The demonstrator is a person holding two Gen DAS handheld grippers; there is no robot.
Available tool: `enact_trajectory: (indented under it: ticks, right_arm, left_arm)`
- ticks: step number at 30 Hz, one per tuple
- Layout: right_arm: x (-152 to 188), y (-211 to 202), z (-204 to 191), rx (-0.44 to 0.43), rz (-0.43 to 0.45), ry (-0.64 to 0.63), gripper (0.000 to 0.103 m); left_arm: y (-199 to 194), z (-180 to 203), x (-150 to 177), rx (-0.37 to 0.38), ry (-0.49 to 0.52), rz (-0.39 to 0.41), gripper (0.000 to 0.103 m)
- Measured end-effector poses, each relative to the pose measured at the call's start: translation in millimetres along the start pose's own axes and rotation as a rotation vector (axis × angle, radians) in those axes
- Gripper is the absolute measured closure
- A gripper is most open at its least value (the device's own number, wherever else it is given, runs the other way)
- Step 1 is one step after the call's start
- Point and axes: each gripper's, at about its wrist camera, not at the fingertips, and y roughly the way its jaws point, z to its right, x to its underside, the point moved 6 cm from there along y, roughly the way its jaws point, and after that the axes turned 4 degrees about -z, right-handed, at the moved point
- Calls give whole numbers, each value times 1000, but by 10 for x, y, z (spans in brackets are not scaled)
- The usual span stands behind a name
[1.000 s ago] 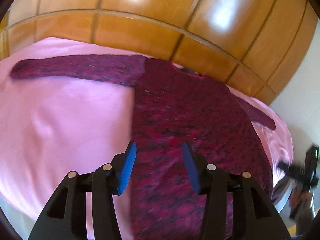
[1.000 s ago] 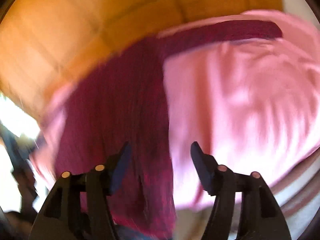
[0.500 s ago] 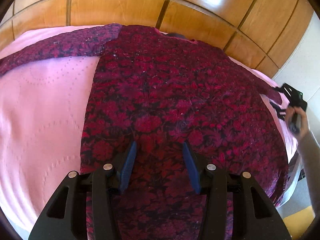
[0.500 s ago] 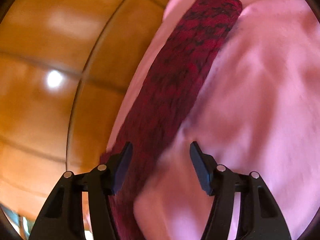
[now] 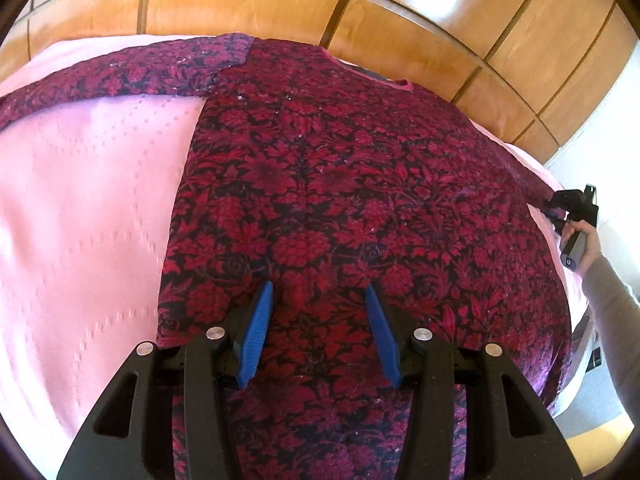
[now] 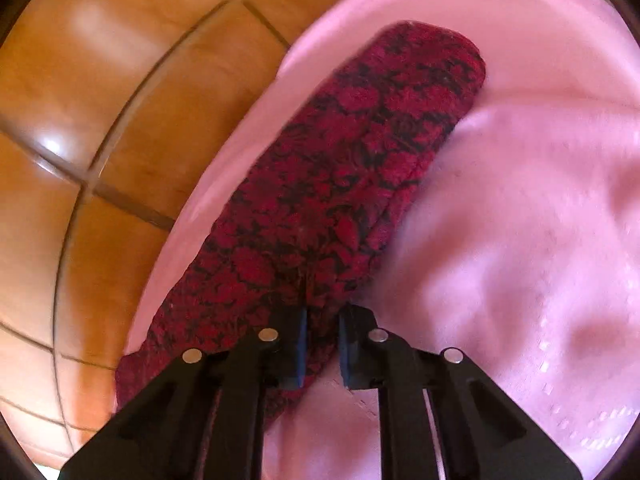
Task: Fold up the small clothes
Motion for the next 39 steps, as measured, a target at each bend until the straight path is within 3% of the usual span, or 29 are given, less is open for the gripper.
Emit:
enact_trajectory:
  ticks: [6, 11, 15, 21, 24, 28, 32, 33, 36, 39]
  right_arm:
    - [10, -196, -314, 21, 32, -135, 92]
    - [117, -465, -796, 47, 111, -382, 92]
    - [411, -541, -1318, 68, 144, -603, 92]
    - [1329, -417, -2104, 79, 137, -971, 92]
    - [1983, -287, -2428, 88, 101, -1187, 92]
    - [2662, -89, -2617, 83, 36, -1344, 92]
    - [2982, 24, -2686, 82, 18, -1396, 88]
    - [3035, 23, -2683, 84, 19, -1407, 84]
    - [3096, -64, -2631, 62, 27, -1399, 52]
    - [3170, -202, -2566, 12, 23, -1377, 27]
  left_arm:
    - [-109, -21, -86, 9, -38, 10, 56]
    - [-191, -25, -145, 1, -41, 40, 56]
    - [-237, -62, -207, 10, -55, 56, 55]
    - [-263, -158, -290, 56, -117, 66, 51]
    - [-294, -163, -328, 64, -122, 78, 51]
    - [-348, -177, -373, 73, -122, 92, 51]
    - [-368, -187, -456, 101, -135, 97, 51]
    - [-357, -184, -490, 119, -143, 95, 51]
    - [-287, -174, -594, 169, -176, 80, 51]
    - [-198, -159, -736, 195, -203, 70, 51]
